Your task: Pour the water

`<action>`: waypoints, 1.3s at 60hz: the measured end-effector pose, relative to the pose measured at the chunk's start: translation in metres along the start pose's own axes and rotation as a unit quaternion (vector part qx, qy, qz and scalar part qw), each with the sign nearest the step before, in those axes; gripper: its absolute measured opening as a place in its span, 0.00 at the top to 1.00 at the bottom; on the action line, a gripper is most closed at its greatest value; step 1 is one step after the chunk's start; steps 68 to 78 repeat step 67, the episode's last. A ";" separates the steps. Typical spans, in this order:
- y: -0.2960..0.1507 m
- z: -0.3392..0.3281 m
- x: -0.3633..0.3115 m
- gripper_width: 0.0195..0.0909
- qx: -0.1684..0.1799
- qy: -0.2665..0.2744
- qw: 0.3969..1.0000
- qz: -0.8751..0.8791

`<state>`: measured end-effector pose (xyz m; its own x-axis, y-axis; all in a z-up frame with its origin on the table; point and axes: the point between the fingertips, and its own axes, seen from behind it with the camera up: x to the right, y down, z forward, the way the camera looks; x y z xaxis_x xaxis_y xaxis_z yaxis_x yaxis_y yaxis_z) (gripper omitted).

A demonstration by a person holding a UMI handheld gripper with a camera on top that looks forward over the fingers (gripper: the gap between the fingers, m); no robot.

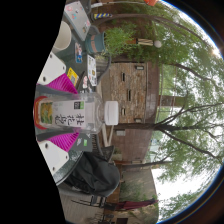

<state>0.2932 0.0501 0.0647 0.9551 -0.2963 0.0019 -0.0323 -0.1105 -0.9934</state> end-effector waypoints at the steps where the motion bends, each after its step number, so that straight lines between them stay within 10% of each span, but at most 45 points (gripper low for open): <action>1: 0.005 -0.001 -0.007 0.45 -0.002 0.001 1.000 0.001; 13: 0.002 -0.034 0.001 0.08 -0.044 0.011 0.999 0.005; 51: -0.065 -0.354 -0.015 0.10 -0.069 -0.004 0.998 -0.003; 78: -0.053 -0.397 -0.008 0.10 -0.085 -0.021 0.996 -0.007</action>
